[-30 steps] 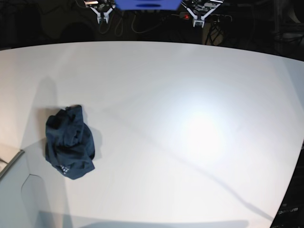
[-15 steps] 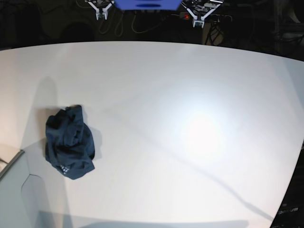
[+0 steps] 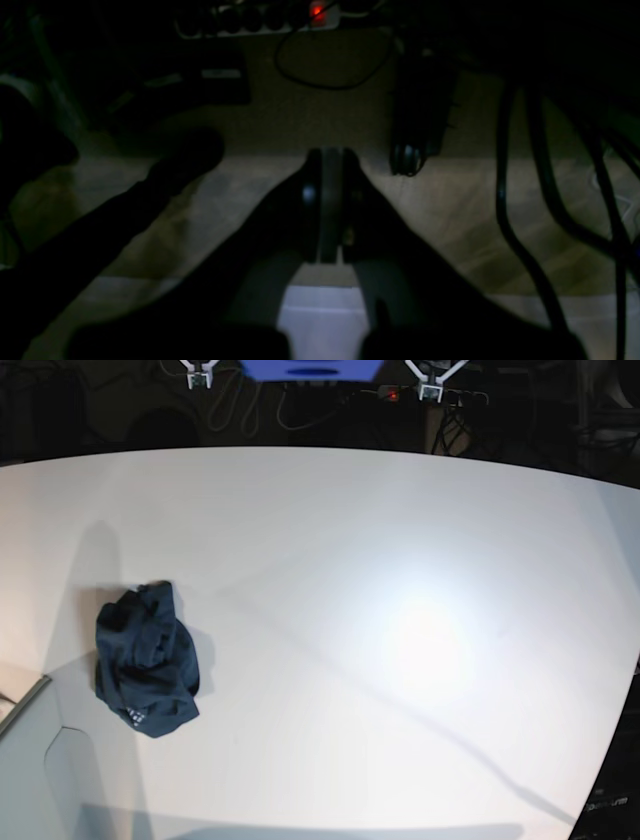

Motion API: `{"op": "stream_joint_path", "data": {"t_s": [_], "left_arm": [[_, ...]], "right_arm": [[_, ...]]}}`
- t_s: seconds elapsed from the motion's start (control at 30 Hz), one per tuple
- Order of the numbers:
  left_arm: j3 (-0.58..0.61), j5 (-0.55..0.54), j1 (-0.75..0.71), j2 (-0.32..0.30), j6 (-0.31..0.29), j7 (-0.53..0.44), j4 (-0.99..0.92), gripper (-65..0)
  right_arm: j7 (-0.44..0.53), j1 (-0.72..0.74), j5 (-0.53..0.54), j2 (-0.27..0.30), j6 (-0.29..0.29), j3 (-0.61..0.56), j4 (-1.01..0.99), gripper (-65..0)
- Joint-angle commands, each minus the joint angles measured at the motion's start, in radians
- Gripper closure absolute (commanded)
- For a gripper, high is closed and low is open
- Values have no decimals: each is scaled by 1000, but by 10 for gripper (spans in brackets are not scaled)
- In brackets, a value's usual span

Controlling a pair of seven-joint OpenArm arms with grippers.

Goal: Layout the t-shirt on the table in an organized manner, then fold the t-shirt properly

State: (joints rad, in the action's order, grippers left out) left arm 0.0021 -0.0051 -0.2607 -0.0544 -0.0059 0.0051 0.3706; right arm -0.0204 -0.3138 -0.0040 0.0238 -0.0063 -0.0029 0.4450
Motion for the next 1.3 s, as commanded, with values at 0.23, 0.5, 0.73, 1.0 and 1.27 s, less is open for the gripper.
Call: {"op": "stream_joint_path", "data": {"t_s": [0.23, 0.5, 0.73, 1.0, 1.27], "left_arm": [[-1, -2, -291, -65, 4, 2, 450, 0], [-55, -3, -541, -98, 4, 3, 957, 0], [-130, -3, -596, -88, 2, 3, 1272, 0], [-156, -3, -558, -84, 2, 3, 1484, 0], [-153, -3, -532, -83, 2, 3, 1553, -189]], "right_arm": [[-2, -284, -1, 6, 10, 4, 444, 0], [-2, -512, -1, 35, 10, 28, 872, 0], [0, -592, -1, 35, 10, 91, 1217, 0], [-2, -483, -1, 37, 10, 90, 1411, 0], [-247, -187, -1, 48, 12, 21, 1415, -155]]}}
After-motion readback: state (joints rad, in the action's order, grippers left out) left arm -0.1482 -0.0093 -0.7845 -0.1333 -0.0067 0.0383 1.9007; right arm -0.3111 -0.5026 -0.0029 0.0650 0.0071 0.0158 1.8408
